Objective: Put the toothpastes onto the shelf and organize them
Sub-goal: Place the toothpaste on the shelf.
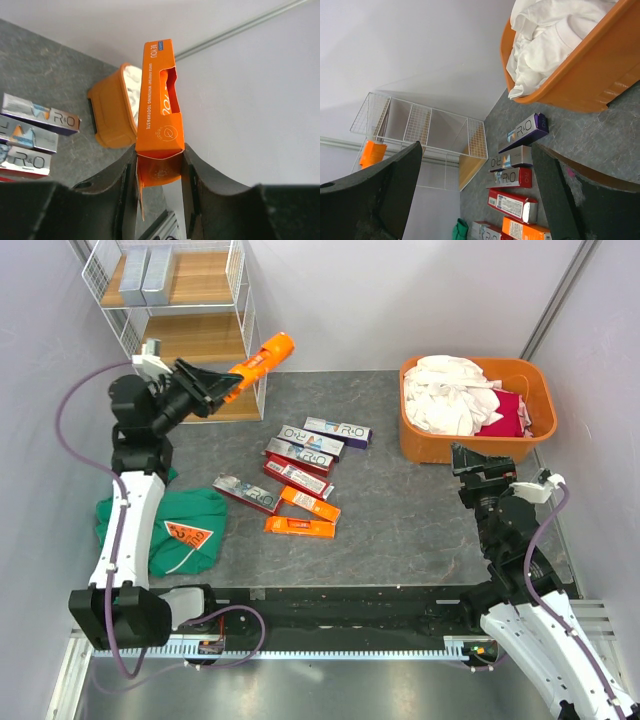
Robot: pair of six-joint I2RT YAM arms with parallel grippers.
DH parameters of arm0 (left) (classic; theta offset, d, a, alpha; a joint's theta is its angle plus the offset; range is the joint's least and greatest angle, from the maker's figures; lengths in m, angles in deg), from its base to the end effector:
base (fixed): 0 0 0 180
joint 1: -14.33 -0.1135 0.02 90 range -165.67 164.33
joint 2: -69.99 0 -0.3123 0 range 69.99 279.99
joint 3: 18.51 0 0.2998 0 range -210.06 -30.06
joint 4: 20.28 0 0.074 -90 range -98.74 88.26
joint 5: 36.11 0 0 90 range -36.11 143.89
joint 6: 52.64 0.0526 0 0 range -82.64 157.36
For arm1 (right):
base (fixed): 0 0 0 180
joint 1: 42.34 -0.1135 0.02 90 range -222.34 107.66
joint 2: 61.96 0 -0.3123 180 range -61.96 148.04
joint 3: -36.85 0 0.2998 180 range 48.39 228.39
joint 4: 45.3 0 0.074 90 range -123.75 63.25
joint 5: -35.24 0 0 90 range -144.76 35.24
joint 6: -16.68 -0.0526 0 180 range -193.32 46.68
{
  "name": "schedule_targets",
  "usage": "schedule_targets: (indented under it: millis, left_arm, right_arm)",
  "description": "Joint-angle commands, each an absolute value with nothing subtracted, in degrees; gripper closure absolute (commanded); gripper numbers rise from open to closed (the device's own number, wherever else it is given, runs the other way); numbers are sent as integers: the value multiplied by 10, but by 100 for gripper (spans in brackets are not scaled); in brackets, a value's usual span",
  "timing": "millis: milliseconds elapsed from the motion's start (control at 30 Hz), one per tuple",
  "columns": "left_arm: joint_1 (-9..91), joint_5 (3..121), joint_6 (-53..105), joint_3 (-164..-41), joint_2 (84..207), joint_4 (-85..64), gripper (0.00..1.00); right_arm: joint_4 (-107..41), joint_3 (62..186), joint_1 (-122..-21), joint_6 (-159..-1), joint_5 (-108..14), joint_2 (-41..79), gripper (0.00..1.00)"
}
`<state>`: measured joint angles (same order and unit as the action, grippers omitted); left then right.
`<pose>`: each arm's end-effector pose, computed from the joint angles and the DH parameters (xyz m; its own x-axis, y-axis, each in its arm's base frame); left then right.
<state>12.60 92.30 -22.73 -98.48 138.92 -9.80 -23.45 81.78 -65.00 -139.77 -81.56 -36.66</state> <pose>0.3180 -0.0231 0.4635 -0.5129 -0.6950 -0.5039 0.3063 0.4002 -0.8637 0.1392 0.0324 0.3430 0.0516 0.9082 -0.4153 0.0615 0.4121 0.9090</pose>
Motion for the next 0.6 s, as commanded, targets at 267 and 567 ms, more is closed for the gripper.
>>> schedule_targets:
  millis: [267, 567]
  left_arm:
    - [-19, 1027, -211, -1056, 1356, -57, 89]
    - [-81, 1027, -226, -1085, 1367, -58, 89]
  right_arm:
    - [-249, 812, -651, -1392, -808, -354, 2]
    - [-246, 808, -651, -1388, -811, -353, 2]
